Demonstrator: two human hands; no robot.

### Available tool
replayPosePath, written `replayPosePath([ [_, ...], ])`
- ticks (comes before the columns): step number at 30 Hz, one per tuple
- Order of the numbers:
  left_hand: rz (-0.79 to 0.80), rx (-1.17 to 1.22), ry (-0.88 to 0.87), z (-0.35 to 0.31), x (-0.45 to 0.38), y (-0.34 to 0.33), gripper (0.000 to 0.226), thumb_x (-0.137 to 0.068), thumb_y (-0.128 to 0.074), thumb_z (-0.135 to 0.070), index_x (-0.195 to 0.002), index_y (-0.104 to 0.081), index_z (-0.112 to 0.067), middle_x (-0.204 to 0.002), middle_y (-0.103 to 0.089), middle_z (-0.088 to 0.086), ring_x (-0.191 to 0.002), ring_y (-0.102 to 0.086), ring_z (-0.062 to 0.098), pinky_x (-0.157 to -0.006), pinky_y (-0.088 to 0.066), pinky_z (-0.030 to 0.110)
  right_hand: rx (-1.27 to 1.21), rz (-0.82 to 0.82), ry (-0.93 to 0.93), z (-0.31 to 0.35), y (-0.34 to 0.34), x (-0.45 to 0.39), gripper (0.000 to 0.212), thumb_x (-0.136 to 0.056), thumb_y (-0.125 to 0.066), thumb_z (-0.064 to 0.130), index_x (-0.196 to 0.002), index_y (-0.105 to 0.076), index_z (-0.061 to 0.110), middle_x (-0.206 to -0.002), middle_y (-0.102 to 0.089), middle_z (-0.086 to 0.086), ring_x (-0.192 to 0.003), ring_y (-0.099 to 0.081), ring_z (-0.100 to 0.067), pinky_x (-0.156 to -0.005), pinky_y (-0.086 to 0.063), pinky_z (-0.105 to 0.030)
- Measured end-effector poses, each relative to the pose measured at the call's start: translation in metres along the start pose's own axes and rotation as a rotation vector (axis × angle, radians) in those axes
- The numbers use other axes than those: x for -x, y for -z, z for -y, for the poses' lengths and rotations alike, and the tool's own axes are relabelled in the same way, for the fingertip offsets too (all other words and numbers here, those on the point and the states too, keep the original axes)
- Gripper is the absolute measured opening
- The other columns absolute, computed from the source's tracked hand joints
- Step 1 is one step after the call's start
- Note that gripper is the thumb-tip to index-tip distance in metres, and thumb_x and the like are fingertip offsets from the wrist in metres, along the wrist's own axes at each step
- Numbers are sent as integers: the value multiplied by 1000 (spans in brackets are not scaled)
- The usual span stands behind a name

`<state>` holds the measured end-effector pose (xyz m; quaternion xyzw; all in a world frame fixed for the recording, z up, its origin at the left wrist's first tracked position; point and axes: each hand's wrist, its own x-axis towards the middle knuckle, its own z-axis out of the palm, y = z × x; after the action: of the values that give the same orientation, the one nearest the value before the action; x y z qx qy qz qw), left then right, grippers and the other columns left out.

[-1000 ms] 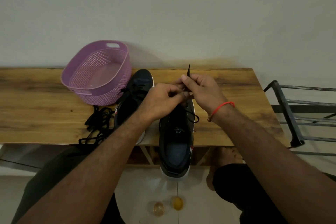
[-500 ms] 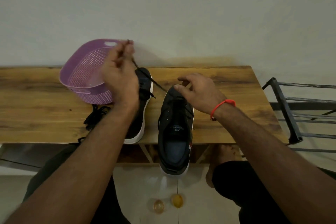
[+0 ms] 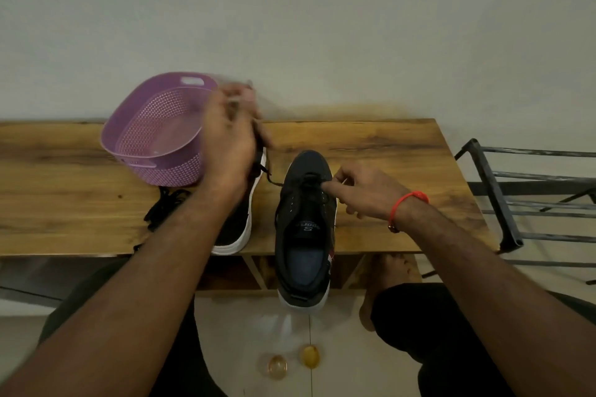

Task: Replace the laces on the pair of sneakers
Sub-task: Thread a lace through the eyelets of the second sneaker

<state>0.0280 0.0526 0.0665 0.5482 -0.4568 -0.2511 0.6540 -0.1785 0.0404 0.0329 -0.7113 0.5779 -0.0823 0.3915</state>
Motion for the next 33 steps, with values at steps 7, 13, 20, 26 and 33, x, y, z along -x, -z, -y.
replayPosePath([
  [7, -68, -271, -220, -4, -11, 27, 14, -101, -60, -29, -111, -63, -19, -105, -66, -10, -98, -62, 2, -85, -52, 24, 130, -66, 149, 11, -16, -6, 9, -96, -62, 28, -89, -60, 23, -80, -57, 11, -74, -55, -6, -55, -35, -15],
  [13, 96, -391, -297, 6, 6, 7, 13, -96, -68, -26, -107, -72, -21, -95, -66, -13, -79, -58, -5, -70, -44, 10, -309, -129, 178, 16, -16, -12, 7, -96, -63, 24, -103, -61, 24, -95, -69, 7, -88, -65, -10, -67, -49, -20],
  [20, 627, -694, -51, 25, 24, -9, 10, -90, -74, -35, -87, -69, -43, -88, -66, -23, -87, -61, -6, -83, -56, 27, 91, -30, -56, 1, -19, -9, 25, -89, -66, 48, -91, -57, 24, -86, -62, 5, -74, -60, -9, -55, -49, -27],
  [26, 617, -904, 52, 50, 48, -26, 6, -89, -73, -41, -91, -72, -36, -115, -48, -14, -108, -48, 8, -83, -51, 34, -391, 142, -223, -9, 1, -7, 13, -96, -61, 16, -102, -69, 8, -101, -72, -11, -93, -70, -19, -74, -63, -41],
  [33, 639, -947, 8, 59, 52, -31, 17, -92, -68, -43, -102, -72, -30, -125, -46, -6, -119, -40, 15, -98, -44, 35, -439, 185, -223, -12, 5, -7, 13, -97, -60, 9, -104, -70, 10, -99, -73, -9, -93, -71, -18, -75, -63, -44],
])
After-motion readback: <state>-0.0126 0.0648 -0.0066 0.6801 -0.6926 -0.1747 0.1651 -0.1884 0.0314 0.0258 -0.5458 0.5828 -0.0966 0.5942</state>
